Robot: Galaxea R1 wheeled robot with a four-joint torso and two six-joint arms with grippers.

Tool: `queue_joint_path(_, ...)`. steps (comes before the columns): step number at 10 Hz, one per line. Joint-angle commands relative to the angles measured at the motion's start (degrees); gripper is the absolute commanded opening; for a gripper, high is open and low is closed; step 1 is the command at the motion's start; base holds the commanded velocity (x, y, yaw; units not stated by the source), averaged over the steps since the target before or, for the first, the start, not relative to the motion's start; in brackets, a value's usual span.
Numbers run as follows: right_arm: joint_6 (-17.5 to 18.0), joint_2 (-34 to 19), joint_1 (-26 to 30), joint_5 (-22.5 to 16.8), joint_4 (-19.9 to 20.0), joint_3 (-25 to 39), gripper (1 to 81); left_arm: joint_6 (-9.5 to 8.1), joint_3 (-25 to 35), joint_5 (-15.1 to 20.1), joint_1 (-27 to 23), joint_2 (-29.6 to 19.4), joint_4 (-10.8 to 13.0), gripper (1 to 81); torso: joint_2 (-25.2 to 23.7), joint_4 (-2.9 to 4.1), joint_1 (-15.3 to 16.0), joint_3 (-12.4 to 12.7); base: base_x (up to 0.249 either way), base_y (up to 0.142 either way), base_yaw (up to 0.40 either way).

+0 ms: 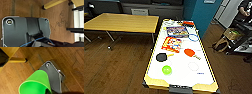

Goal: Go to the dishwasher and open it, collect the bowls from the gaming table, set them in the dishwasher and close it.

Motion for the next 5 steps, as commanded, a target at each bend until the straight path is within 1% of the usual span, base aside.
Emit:
queue_joint_path(1, -1.2, 12.2, -8.0, 4.0, -5.4, -10.3, 1.0, -11.48, 16.6, 2.8, -15.4, -14.0, 0.0, 81.1, 0.0, 0.00, 0.0, 0.0, 0.000, 0.000, 0.000)
queue_joint_path(2, -1.2, 14.8, -8.0, 3.6, -5.7, -12.0, 1.0, -15.09, 18.0, 3.2, -19.5, -16.1, 0.0, 81.1, 0.0, 0.00, 0.0, 0.0, 0.000, 0.000, 0.000)
queue_joint_path(3, -1.3, 17.0, -8.0, 3.4, -6.1, -14.0, 1.0, -17.90, 19.6, 4.1, -22.8, -17.9, 0.0, 81.1, 0.0, 0.00, 0.0, 0.0, 0.000, 0.000, 0.000)
queue_joint_path(5, -1.3, 21.8, -8.9, 3.3, -6.5, -19.8, 1.0, -22.91, 21.2, 6.0, -27.9, -19.3, 0.0, 81.1, 0.0, 0.00, 0.0, 0.0, 0.000, 0.000, 0.000)
